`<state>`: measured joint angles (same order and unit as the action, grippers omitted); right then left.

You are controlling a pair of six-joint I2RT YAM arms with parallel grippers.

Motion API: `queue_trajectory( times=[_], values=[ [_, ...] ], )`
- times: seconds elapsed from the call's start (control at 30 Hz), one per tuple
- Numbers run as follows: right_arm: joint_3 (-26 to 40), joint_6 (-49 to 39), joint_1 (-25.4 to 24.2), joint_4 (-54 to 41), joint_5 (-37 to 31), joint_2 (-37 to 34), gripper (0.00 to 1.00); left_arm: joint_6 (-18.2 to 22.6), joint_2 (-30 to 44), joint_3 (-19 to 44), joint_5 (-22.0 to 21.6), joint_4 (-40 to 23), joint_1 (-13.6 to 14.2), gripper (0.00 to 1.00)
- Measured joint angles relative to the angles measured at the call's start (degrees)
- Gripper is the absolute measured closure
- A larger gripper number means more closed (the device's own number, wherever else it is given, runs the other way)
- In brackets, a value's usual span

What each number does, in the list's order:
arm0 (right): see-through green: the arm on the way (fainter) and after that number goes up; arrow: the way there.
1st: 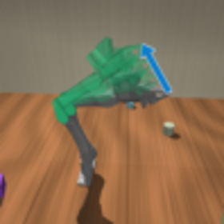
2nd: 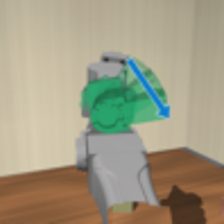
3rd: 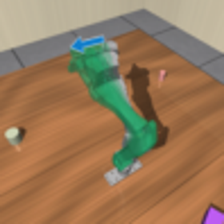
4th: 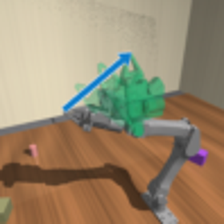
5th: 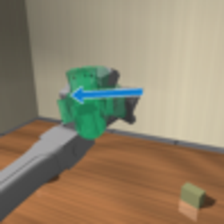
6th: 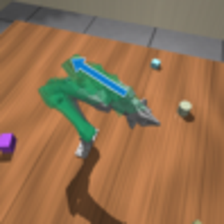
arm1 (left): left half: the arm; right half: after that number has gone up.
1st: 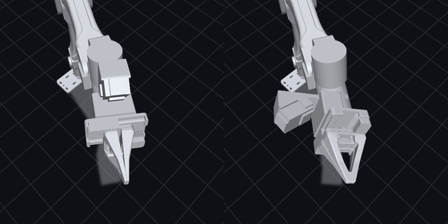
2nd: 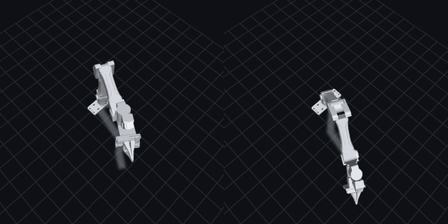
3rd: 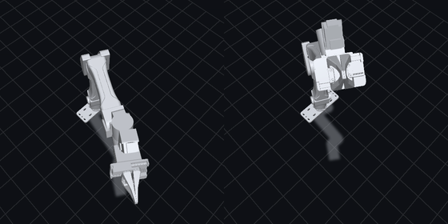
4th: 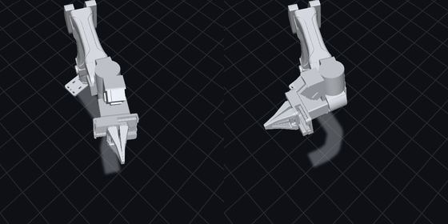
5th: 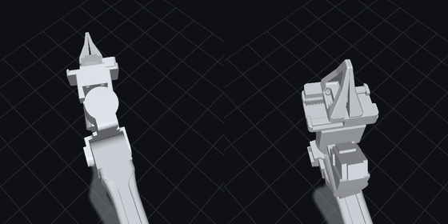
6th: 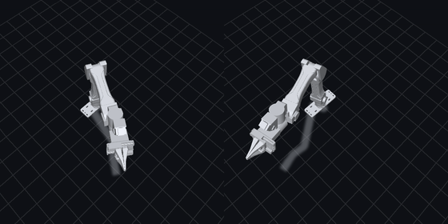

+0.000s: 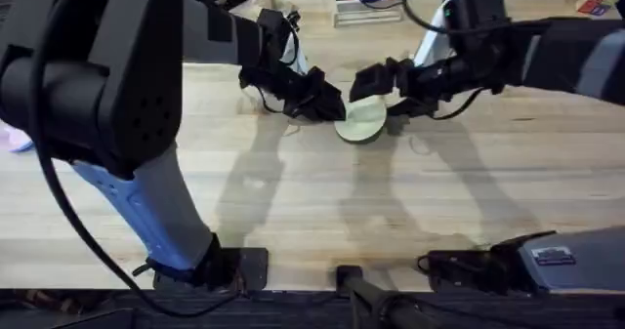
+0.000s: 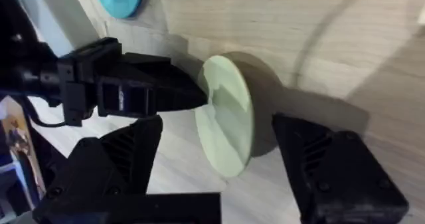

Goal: Pick up the plates from the table one by one and place each into a slot on the dish rack.

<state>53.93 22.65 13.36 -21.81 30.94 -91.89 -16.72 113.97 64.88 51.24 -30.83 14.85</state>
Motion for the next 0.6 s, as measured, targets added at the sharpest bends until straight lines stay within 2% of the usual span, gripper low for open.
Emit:
queue_trajectory(
  times=[0.23,0.43,0.53,0.6],
  values=[
    [0.0,2.3,1.3,0.7,0.2,-3.0,0.016,0.0,0.0,0.0,0.0,0.0,0.0,0.96],
    [0.0,2.7,1.3,0.7,0.2,-3.0,0.078,0.0,0.0,0.0,0.0,0.0,0.0,0.96],
    [0.0,2.9,1.3,0.7,0.2,-3.0,0.145,0.0,0.0,0.0,0.0,0.0,0.0,0.96],
    [0.0,2.9,1.3,0.7,0.2,-3.0,0.231,0.0,0.0,0.0,0.0,0.0,0.0,0.96]
  ],
)
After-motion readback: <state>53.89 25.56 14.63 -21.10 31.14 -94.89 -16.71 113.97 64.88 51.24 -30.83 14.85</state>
